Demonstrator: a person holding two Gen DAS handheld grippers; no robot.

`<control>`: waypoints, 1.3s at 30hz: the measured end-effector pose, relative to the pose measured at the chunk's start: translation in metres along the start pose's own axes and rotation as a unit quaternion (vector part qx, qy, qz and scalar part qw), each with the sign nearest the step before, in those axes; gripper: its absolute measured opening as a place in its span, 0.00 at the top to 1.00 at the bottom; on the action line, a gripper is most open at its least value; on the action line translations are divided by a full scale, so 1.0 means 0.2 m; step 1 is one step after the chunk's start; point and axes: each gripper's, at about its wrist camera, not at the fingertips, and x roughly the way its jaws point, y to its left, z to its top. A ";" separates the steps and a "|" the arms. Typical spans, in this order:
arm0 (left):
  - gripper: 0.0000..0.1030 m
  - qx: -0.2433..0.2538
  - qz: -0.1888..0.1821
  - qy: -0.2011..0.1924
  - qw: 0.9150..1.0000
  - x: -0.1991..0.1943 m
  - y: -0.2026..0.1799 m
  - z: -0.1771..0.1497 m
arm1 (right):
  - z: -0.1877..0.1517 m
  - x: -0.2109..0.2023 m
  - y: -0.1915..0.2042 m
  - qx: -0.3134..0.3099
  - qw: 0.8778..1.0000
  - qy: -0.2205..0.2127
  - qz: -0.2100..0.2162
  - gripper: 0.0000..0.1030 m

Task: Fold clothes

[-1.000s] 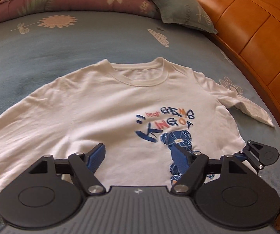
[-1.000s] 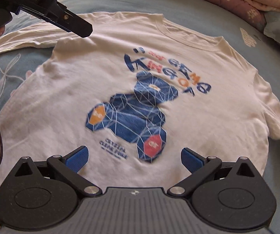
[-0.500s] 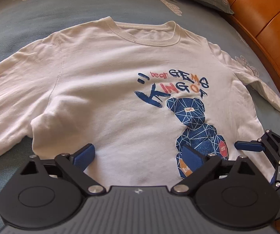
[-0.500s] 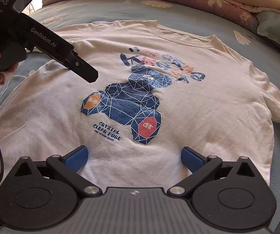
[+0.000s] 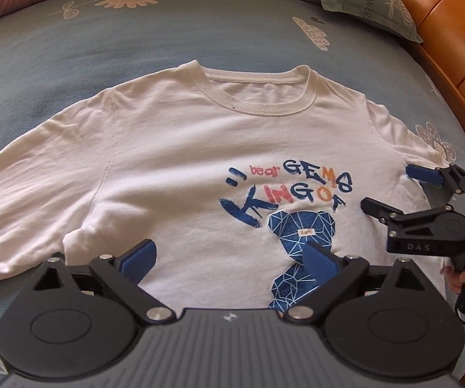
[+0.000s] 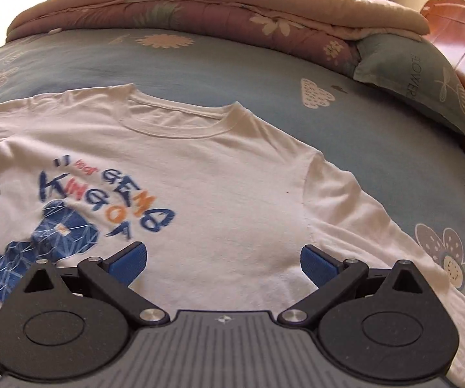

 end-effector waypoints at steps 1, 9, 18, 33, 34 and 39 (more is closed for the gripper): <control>0.06 0.005 -0.004 0.004 1.000 0.01 -0.02 0.01 | -0.02 0.01 -0.05 0.032 0.999 0.008 0.020 0.00; 0.06 0.059 -0.026 0.017 0.998 0.06 -0.22 0.05 | -0.28 -0.23 -0.07 0.040 0.998 0.021 0.053 0.00; 0.06 0.082 -0.053 0.010 0.995 0.13 -0.41 0.13 | -0.19 -0.40 -0.61 0.194 0.977 -0.087 -0.030 0.00; 0.06 0.102 -0.077 0.041 0.991 0.30 -0.58 0.14 | -0.59 -0.39 -1.25 0.283 0.948 -0.016 -0.145 0.00; 0.06 0.103 -0.077 0.044 0.991 0.32 -0.59 0.14 | -0.60 -0.41 -1.27 0.285 0.946 -0.020 -0.152 0.00; 0.06 0.097 -0.078 0.056 0.991 0.38 -0.60 0.15 | -0.65 -0.36 -1.43 0.302 0.934 0.009 -0.191 0.00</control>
